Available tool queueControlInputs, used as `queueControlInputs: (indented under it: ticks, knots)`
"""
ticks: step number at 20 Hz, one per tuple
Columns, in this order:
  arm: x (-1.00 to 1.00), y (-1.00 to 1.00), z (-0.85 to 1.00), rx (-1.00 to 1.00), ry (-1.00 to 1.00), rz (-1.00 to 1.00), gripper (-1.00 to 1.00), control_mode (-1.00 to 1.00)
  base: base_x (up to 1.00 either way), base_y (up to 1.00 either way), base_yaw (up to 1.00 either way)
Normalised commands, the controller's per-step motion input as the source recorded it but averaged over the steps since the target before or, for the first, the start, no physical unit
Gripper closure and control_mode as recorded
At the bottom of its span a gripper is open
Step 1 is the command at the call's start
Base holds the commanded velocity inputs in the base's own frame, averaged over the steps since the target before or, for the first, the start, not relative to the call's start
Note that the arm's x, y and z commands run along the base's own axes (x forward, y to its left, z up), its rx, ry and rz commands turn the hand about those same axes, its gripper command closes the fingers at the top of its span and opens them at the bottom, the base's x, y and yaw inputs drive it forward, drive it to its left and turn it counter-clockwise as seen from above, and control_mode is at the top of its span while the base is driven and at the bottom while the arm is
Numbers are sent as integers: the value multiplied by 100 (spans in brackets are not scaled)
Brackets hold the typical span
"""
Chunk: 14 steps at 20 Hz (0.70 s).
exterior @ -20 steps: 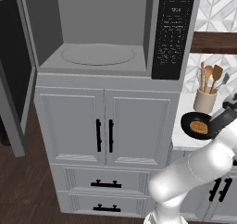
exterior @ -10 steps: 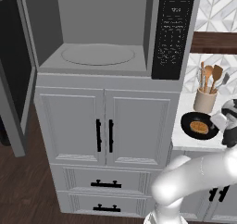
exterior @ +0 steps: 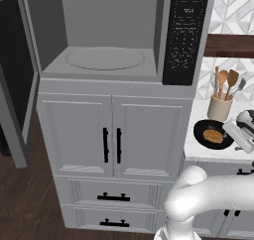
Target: Open the microwave, place the bowl with waffle inside the microwave, then close the microwave door and turn it on.
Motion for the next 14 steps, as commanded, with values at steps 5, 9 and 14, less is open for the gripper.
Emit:
queueControlInputs:
  ticks: [5, 9, 14]
  knots:
    - [12, 8, -27, -5, 0, 0, -100, -100, 0, 0, 0]
    - [8, 23, -28, -10, 3, 0, 100, -100, 0, 0, 0]
    - [5, 25, -23, -9, 5, 0, 100, -100, 0, 0, 0]
